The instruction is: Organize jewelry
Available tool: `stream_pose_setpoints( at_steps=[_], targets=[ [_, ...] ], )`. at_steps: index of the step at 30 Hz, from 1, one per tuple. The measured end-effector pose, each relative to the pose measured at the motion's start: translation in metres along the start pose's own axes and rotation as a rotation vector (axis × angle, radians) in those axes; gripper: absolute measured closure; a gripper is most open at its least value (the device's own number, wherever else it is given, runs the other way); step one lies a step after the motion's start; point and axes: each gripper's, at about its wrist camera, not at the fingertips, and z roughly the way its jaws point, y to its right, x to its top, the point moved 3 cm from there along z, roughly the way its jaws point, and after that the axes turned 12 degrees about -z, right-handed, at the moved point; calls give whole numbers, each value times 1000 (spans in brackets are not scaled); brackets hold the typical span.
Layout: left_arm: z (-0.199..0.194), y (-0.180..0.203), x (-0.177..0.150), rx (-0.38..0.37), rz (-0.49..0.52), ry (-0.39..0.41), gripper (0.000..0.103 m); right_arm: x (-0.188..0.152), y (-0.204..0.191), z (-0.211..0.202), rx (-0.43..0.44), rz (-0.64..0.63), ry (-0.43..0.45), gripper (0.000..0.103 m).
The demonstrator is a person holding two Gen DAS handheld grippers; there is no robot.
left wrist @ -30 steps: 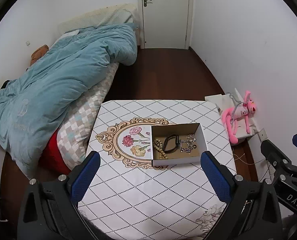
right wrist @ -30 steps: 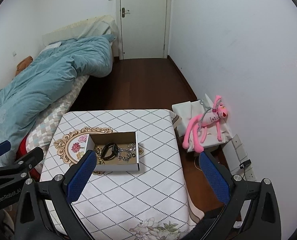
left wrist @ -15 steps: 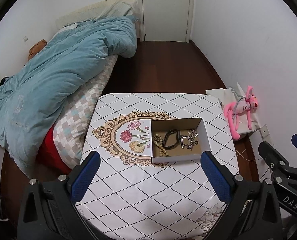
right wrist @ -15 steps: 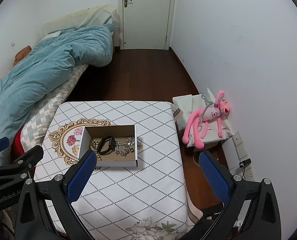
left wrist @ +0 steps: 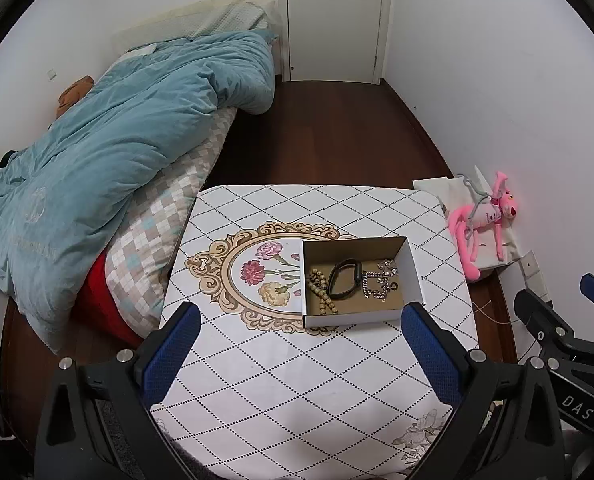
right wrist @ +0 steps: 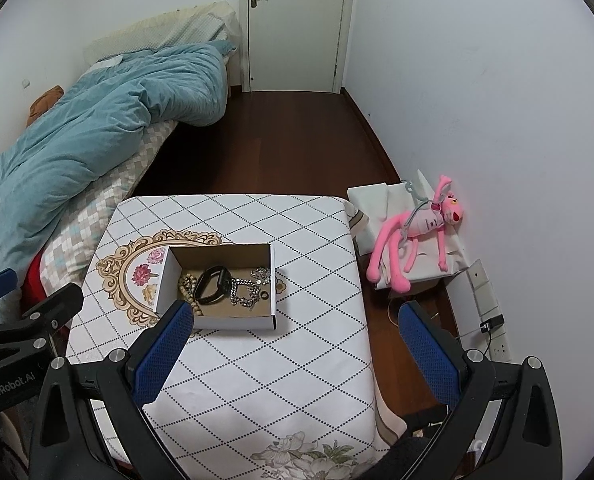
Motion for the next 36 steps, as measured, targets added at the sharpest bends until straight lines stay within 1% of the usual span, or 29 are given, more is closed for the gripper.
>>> stream_pose_setpoints(
  at_steps=[11,24,36],
  targets=[
    [5,-3,-3,7,0,-15,1,-4,-2,2,3,-5,-8,0],
    [6,-3,-5,8,1,-12,0,-5,-3,2,2,-8,-9,0],
    [3,-7,-5,12,-5,-6,0,-4,0,5,18,-10,-20,0]
  ],
)
